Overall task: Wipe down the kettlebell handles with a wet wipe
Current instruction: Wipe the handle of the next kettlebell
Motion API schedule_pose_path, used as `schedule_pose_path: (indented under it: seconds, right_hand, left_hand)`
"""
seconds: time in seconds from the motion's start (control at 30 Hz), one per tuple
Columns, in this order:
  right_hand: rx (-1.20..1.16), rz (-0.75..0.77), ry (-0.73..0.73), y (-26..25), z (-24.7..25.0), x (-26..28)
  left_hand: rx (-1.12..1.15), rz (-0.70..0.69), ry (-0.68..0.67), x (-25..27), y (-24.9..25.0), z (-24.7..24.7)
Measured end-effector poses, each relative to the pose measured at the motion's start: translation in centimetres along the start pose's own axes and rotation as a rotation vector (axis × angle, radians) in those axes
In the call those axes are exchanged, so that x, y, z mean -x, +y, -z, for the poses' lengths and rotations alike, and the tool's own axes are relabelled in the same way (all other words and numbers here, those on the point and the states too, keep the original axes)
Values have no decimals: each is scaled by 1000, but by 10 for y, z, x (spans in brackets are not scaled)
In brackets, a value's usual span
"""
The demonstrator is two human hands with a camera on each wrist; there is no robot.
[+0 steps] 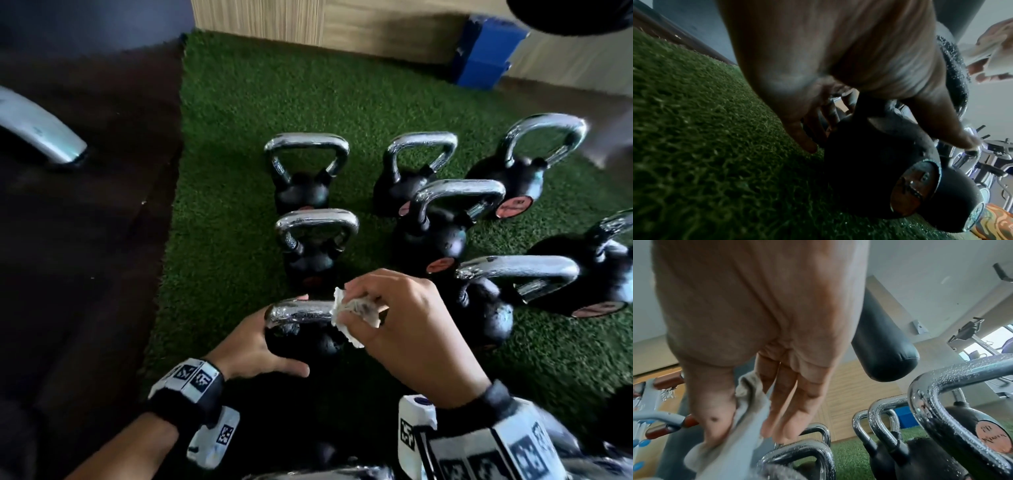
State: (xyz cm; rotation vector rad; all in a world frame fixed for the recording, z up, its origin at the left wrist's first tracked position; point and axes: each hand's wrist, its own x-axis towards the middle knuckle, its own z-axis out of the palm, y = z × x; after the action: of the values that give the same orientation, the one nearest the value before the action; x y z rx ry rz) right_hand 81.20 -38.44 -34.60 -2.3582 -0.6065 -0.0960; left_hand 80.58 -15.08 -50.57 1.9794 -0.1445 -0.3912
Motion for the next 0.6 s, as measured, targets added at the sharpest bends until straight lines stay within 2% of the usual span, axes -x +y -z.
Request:
schedule_pose_path:
  seconds: [0.23, 0.37, 0.5, 0.6]
  right_hand:
    - [59, 64, -92, -7, -19, -12]
    - [90, 24, -164, -12, -25, -18]
    - [98, -77, -123, -6, -15, -9]
    - [134, -98, -97, -2, -11, -5]
  left_hand:
    - [4, -7, 89, -2, -9, -13]
    - [16, -1, 98, -1, -10, -14]
    - [12, 0, 97, -1, -14, -16]
    - [-7, 11, 93, -1, -15, -17]
